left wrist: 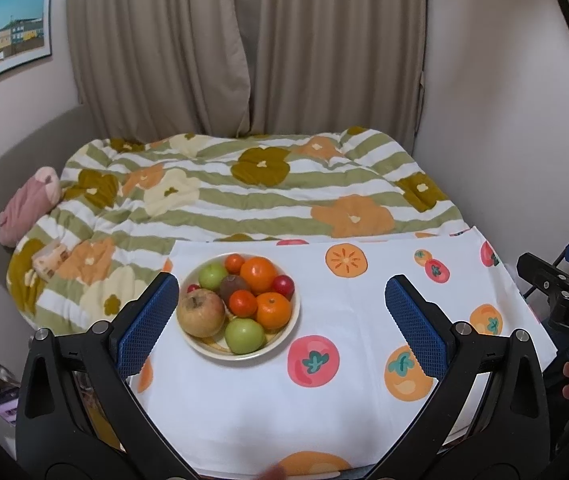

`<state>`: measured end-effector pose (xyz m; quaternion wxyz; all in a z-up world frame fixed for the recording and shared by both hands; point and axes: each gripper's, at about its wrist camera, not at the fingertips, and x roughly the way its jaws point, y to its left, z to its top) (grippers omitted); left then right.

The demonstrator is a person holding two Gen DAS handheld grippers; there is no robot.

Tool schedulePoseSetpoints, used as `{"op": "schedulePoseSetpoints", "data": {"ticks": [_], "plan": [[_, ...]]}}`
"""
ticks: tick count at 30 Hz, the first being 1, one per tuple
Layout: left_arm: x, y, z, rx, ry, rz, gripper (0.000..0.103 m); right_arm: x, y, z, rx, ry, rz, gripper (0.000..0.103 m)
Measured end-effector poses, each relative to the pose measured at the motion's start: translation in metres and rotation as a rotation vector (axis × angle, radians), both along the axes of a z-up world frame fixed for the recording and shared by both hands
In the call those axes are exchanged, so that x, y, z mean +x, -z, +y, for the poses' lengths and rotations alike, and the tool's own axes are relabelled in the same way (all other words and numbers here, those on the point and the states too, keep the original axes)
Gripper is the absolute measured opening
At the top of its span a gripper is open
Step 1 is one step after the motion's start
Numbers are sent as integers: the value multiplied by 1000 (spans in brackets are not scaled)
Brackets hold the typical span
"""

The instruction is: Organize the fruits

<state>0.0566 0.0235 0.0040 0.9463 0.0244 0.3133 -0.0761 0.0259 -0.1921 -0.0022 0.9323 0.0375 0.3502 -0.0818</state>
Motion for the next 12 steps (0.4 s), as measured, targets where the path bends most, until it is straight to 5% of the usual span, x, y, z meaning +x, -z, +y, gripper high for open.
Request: {"op": "schedulePoseSetpoints", "data": {"ticks": [12], "plan": [[10,0,2,3,-16,-11,103,2,1,0,-1,-1,2,102]]}}
